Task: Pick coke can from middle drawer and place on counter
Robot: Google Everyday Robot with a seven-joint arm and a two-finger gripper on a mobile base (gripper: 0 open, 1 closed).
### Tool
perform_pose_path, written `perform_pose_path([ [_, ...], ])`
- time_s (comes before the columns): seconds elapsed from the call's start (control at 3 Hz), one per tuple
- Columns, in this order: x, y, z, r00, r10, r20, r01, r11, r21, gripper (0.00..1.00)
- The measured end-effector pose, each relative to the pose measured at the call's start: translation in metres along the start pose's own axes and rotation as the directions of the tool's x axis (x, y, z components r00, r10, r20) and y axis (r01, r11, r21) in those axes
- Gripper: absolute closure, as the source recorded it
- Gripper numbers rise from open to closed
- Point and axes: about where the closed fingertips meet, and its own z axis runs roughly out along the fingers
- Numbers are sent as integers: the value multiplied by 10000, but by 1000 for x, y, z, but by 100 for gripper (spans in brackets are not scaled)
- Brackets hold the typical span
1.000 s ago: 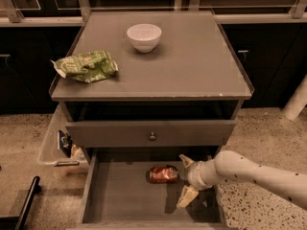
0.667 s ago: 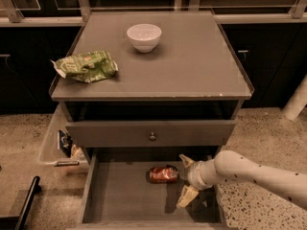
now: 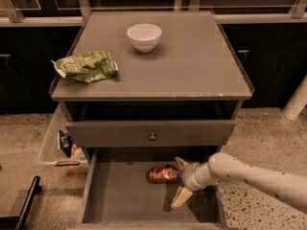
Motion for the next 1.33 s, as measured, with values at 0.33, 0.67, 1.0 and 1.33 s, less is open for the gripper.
perform_pose_path([
  [0.33,-2,-6,17,9999,13,128,-13,10000,-16,0],
  [0.67,0,-10,32,9998,79,165,-79,10000,-43,0],
  [1.0,7,-14,46,9996,237,144,-235,9996,-146,0],
  [1.33,15,-18,59,9989,448,142,-444,9987,-268,0],
])
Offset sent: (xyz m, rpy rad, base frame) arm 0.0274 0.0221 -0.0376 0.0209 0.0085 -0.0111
